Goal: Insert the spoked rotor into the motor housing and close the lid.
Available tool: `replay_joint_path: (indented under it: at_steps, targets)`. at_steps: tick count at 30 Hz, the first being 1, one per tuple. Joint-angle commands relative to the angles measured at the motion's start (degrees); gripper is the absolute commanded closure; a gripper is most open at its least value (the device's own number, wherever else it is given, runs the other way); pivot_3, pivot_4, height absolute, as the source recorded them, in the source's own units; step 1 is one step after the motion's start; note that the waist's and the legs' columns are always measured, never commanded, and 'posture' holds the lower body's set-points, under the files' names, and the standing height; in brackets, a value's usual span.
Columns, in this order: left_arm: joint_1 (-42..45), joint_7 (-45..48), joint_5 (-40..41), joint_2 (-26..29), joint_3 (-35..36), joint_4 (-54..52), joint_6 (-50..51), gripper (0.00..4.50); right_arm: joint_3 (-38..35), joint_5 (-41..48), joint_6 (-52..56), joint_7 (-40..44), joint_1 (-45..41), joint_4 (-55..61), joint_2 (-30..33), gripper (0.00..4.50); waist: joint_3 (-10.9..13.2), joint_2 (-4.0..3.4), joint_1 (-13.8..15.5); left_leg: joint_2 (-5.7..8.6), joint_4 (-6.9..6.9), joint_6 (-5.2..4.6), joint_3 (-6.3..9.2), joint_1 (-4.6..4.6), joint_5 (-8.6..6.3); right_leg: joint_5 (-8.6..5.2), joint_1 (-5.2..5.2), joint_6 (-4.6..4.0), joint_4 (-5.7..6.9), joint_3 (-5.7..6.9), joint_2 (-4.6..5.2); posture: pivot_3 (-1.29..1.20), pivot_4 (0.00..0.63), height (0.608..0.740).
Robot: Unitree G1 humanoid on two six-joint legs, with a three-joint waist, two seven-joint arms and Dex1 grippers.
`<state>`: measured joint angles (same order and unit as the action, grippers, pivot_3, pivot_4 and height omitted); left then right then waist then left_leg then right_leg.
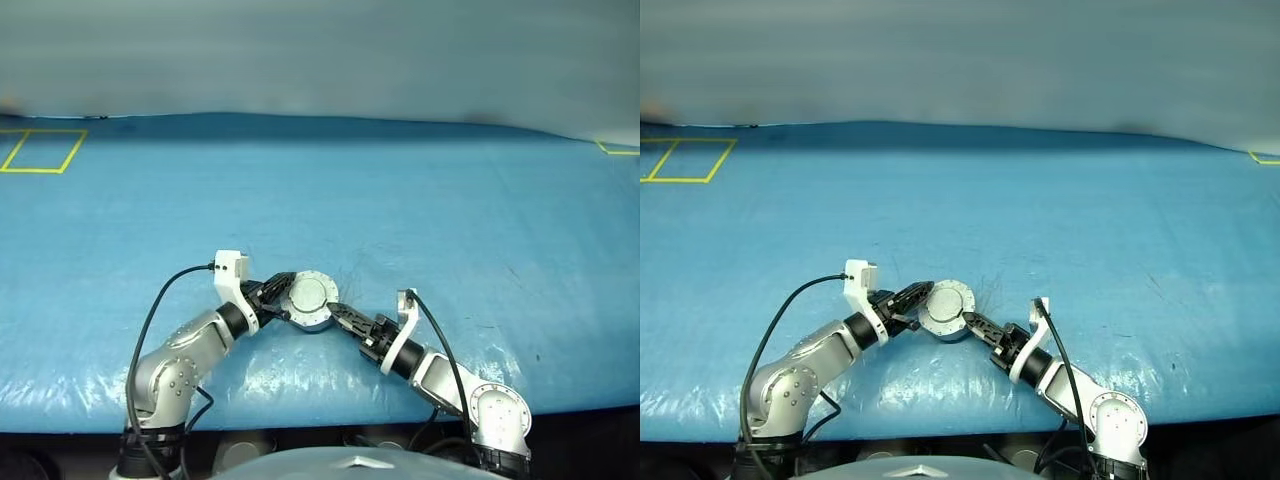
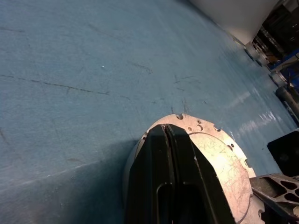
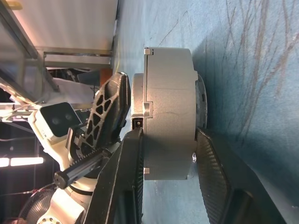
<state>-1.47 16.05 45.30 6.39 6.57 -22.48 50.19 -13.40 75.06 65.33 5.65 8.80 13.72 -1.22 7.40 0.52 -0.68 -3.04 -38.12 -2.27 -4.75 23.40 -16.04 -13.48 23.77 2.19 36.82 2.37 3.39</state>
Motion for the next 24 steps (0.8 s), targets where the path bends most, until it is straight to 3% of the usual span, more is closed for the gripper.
replay_joint_path:
  at_steps: [1, 5, 10, 15, 24]
  targets:
    - [-0.7, -3.7, 10.1, -3.3, 6.7, 0.8, 2.4, 3.23, 0.0, 5.4, -2.0, -0.5, 0.0, 1.3, -1.6, 3.27, 0.0, 0.0, 0.0, 0.0, -0.01, 0.0, 0.04, 0.06, 0.0, 0.0, 0.03, 0.01, 0.0, 0.02, -0.01, 0.0, 0.15, 0.74]
    - [-2.6, -7.9, 22.9, -7.1, 13.0, 2.3, 2.9, 1.86, -0.5, 9.0, -4.5, -1.7, -0.7, 1.5, -2.7, 3.27, 0.0, 0.04, 0.0, 0.02, -0.07, 0.0, 0.1, 0.18, 0.0, 0.04, 0.08, 0.08, -0.01, 0.04, 0.0, 0.0, 0.15, 0.74]
    - [-6.6, -12.0, 36.0, -8.3, 14.8, 3.7, 3.7, 0.15, 0.3, 11.4, -7.7, -2.6, -3.5, 1.4, -3.0, 3.27, 0.1, 0.08, 0.0, 0.07, -0.16, -0.05, 0.11, 0.2, -0.02, 0.05, 0.06, 0.14, -0.01, 0.04, 0.04, 0.0, 0.15, 0.74]
    - [-9.8, -13.7, 42.4, -9.1, 12.5, 4.4, 2.5, 0.0, 1.5, 10.2, -10.2, -2.0, -8.3, -1.2, -3.4, 3.27, 0.1, 0.1, 0.0, 0.09, -0.22, -0.06, 0.1, 0.19, -0.02, 0.06, 0.04, 0.15, 0.01, 0.04, 0.02, 0.0, 0.15, 0.74]
    - [-11.1, -9.6, 44.9, -7.6, 8.7, 7.8, 1.3, 0.0, 4.7, 9.7, -10.4, -1.4, -12.9, -4.2, -3.5, 3.27, 0.1, 0.09, 0.0, 0.18, -0.22, -0.06, 0.09, 0.18, -0.01, 0.07, 0.03, 0.14, 0.02, 0.08, 0.0, 0.0, 0.15, 0.74]
